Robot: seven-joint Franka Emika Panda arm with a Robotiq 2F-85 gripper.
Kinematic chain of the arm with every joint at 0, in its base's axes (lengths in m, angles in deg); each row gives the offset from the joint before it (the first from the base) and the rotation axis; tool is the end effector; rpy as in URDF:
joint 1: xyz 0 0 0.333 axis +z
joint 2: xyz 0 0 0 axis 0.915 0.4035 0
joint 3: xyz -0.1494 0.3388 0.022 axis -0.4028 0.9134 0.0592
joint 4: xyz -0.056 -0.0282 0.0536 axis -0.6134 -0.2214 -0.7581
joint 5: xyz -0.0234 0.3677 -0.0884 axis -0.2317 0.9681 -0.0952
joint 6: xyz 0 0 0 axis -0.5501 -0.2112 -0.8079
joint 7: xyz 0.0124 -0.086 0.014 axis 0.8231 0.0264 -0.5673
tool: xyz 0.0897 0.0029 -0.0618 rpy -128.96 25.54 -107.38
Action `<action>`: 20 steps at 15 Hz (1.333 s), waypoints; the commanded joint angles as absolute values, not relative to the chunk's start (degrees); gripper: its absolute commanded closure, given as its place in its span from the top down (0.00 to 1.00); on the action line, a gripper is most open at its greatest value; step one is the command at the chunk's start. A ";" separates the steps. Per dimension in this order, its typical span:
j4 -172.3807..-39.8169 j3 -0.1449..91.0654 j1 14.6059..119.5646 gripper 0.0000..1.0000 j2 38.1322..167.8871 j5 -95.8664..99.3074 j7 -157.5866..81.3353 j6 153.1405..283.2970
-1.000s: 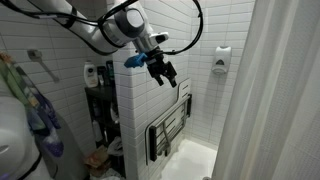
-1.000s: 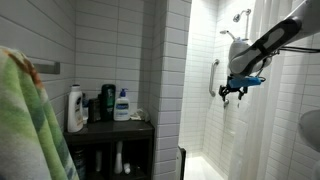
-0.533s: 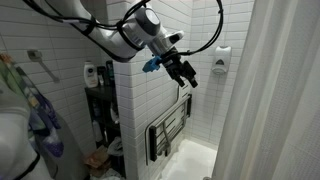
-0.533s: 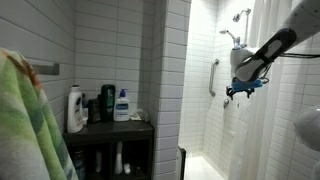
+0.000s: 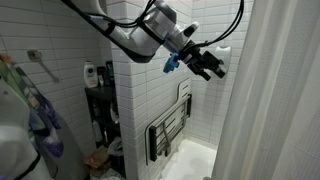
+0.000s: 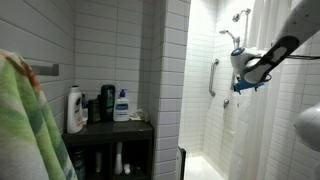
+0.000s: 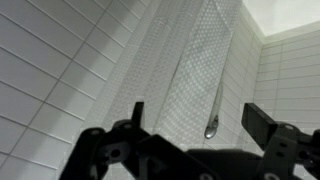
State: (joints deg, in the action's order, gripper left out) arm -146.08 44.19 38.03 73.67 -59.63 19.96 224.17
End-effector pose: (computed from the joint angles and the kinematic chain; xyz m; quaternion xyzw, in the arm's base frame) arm 0.3998 -0.2684 0.5324 0.8134 -0.3934 0.2536 0.3456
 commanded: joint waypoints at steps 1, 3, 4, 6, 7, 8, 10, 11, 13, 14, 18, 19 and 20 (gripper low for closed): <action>-143.35 40.88 41.29 1.00 74.64 -65.55 27.92 217.92; -143.25 39.78 42.72 1.00 74.25 -67.96 31.48 215.28; -143.12 39.29 43.38 1.00 74.23 -69.25 32.97 214.45; -142.78 37.98 44.54 1.00 75.05 -70.60 35.21 214.27; -142.55 37.38 44.97 1.00 75.58 -71.03 36.25 214.23; -142.13 36.61 45.26 1.00 76.46 -70.77 36.76 214.52; -141.42 35.16 45.58 1.00 77.78 -69.73 37.07 215.14; -140.87 34.43 45.66 1.00 78.52 -69.03 36.85 215.48; -139.51 33.14 45.67 1.00 80.12 -67.99 36.40 216.18; -138.76 32.64 45.62 1.00 80.87 -67.43 36.09 216.63; -136.68 31.30 45.50 0.75 82.54 -65.23 35.02 219.29; -136.48 31.13 45.48 0.74 82.81 -64.57 34.46 220.14; -136.38 30.97 45.45 0.69 83.01 -63.77 33.95 221.12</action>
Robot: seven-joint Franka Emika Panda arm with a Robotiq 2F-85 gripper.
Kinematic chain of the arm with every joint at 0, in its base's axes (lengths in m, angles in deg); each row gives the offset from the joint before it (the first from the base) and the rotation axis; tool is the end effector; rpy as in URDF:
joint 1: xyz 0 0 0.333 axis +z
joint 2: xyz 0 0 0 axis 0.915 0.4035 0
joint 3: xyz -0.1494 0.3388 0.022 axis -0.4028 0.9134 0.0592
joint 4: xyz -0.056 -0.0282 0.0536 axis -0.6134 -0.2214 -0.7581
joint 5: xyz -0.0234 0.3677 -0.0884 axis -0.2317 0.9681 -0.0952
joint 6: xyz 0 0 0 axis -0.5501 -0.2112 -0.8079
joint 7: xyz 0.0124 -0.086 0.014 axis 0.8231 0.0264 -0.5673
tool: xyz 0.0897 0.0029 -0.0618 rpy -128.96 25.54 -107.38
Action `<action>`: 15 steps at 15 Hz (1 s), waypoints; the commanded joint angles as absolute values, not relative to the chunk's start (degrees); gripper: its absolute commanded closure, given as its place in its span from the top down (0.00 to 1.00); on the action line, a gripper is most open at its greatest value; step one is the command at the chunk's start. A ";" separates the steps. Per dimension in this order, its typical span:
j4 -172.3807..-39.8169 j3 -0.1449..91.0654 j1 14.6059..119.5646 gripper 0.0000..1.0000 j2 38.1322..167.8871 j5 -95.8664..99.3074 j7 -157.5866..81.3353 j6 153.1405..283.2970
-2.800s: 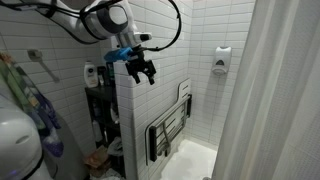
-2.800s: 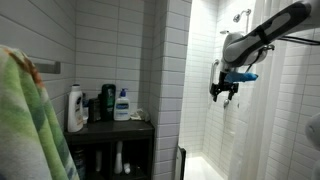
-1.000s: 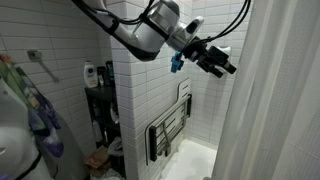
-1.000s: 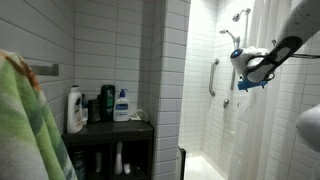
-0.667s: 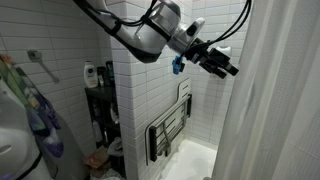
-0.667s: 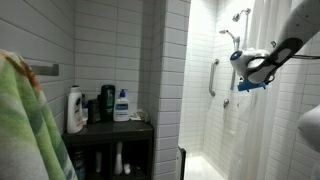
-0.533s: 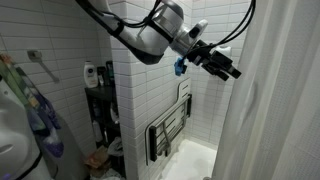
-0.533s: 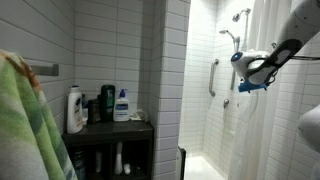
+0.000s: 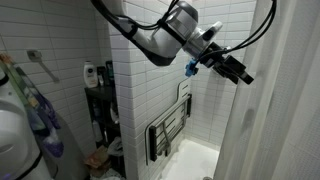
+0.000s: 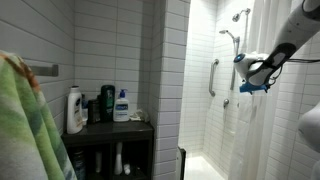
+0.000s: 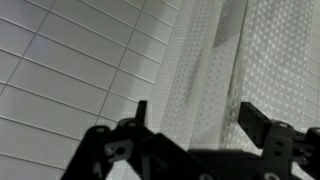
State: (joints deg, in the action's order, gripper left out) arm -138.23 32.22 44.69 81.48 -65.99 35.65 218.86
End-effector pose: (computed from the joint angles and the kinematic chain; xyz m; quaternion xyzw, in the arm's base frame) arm 0.4035 -0.3461 0.5242 0.7242 -0.5115 0.2602 0.3824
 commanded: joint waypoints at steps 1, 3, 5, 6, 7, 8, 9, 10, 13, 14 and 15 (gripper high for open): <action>-136.33 30.82 45.42 0.61 83.14 -62.61 33.31 222.26; -136.59 30.53 45.33 0.46 83.13 -59.71 31.69 224.99; -136.90 30.20 45.20 0.30 83.14 -56.12 29.09 228.26; -136.93 30.13 45.14 0.23 83.15 -54.94 28.00 229.38; -136.99 30.06 45.07 0.14 83.04 -53.87 26.77 230.48; -136.99 30.02 45.00 0.08 83.01 -53.19 25.93 231.29; -136.90 29.95 44.93 0.01 82.96 -52.63 25.11 232.02; -137.06 29.90 44.92 0.00 82.71 -51.78 24.12 232.83; -138.49 30.09 45.34 0.01 81.36 -47.33 19.71 236.22; -139.62 30.40 45.74 0.01 80.36 -45.00 17.35 238.03; -140.85 30.73 46.27 0.01 79.41 -41.95 14.48 239.89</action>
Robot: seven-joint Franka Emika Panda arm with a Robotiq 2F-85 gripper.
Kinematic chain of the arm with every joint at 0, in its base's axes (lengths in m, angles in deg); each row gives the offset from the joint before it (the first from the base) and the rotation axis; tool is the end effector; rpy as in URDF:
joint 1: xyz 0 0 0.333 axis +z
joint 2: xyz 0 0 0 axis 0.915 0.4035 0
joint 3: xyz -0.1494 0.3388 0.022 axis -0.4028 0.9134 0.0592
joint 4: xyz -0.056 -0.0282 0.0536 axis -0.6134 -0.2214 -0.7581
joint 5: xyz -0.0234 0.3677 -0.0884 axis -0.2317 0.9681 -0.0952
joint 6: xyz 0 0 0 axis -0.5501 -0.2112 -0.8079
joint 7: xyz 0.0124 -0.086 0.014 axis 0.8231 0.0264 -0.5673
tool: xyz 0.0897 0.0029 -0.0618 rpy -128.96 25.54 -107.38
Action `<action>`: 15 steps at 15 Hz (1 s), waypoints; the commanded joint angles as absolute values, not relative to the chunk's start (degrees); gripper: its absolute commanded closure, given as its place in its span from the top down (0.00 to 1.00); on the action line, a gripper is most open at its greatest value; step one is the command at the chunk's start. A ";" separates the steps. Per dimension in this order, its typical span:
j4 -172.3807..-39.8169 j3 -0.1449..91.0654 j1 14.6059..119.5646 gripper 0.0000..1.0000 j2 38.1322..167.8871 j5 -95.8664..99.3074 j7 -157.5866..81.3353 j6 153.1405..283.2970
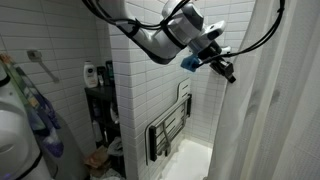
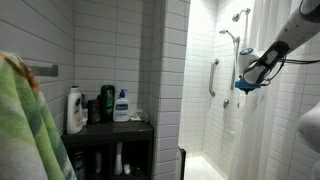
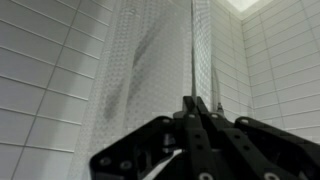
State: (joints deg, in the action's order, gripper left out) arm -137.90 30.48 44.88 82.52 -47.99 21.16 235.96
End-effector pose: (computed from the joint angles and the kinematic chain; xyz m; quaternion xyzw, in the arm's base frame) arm 0.4271 -0.3387 0.5376 0.7830 -0.4866 0.3055 0.2383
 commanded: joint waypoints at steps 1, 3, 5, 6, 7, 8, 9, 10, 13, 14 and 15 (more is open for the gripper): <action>-142.40 31.20 46.98 0.01 78.35 -38.30 11.03 241.78; -146.14 33.00 48.91 0.01 75.70 -31.08 5.42 243.65; -149.87 35.14 50.98 0.01 73.09 -23.47 -0.64 244.71; -151.72 36.35 52.15 0.01 71.66 -19.20 -3.90 244.93; -153.40 37.41 53.51 0.01 70.23 -14.59 -7.65 244.76; -155.45 38.46 55.06 0.01 68.25 -10.42 -10.94 244.23; -157.00 39.12 56.79 0.01 66.59 -5.90 -14.75 243.70; -158.51 39.69 58.61 0.01 64.70 -1.64 -18.54 242.95; -162.21 40.41 64.70 0.01 59.01 9.64 -28.13 239.73; -163.20 40.55 66.75 0.01 57.11 12.57 -30.66 238.53; -163.84 40.34 68.86 0.01 55.49 15.43 -33.07 237.18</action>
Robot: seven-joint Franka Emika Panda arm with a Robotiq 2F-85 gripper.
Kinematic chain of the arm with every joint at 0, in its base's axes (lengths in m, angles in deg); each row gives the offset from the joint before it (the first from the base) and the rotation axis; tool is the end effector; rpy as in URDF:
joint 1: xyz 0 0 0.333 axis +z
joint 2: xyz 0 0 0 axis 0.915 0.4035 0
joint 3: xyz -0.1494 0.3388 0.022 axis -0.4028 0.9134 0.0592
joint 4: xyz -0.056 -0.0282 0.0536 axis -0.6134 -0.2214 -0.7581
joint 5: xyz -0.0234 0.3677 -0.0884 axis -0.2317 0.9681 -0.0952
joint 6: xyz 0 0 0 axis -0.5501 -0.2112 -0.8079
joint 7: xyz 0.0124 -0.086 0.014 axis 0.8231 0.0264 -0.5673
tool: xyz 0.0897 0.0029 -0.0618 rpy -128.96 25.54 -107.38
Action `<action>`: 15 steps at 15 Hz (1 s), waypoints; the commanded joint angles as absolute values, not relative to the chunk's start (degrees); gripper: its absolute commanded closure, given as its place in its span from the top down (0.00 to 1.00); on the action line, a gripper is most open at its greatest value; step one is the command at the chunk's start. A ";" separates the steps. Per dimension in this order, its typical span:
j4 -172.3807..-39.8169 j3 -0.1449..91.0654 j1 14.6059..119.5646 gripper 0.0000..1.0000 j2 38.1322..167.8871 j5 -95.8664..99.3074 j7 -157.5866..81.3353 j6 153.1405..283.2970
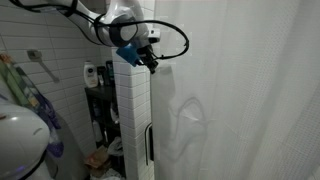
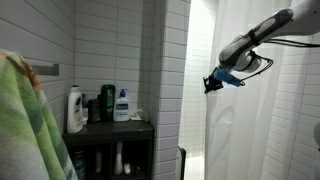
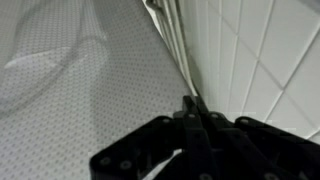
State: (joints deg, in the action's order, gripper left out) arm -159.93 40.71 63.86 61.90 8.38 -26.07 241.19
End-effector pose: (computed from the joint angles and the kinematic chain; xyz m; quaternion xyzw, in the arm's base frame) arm 0.4047 -0.0893 0.5418 -0.9161 0.2547 -0.3021 0.0681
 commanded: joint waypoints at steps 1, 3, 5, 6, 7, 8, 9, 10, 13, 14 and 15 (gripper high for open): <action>-164.30 40.11 70.93 0.01 53.94 18.04 -35.44 235.45; -164.84 39.29 74.76 0.01 51.44 22.79 -40.06 231.87; -164.64 38.41 77.44 0.01 49.55 26.02 -44.85 227.27; -164.61 38.50 77.72 0.01 48.84 26.67 -46.46 225.58; -164.40 38.52 77.93 0.01 48.33 27.29 -47.75 223.66; -164.21 38.60 77.89 0.01 48.02 27.60 -48.72 222.08; -163.86 38.73 77.69 0.01 47.75 27.60 -49.51 220.07; -163.80 38.82 77.69 0.27 47.32 27.63 -50.81 218.73; -163.62 38.90 77.51 0.38 46.58 28.00 -52.97 215.12; -163.57 38.86 77.49 0.44 46.35 28.10 -53.69 213.99; -163.49 38.92 77.38 0.50 46.24 28.10 -54.21 213.04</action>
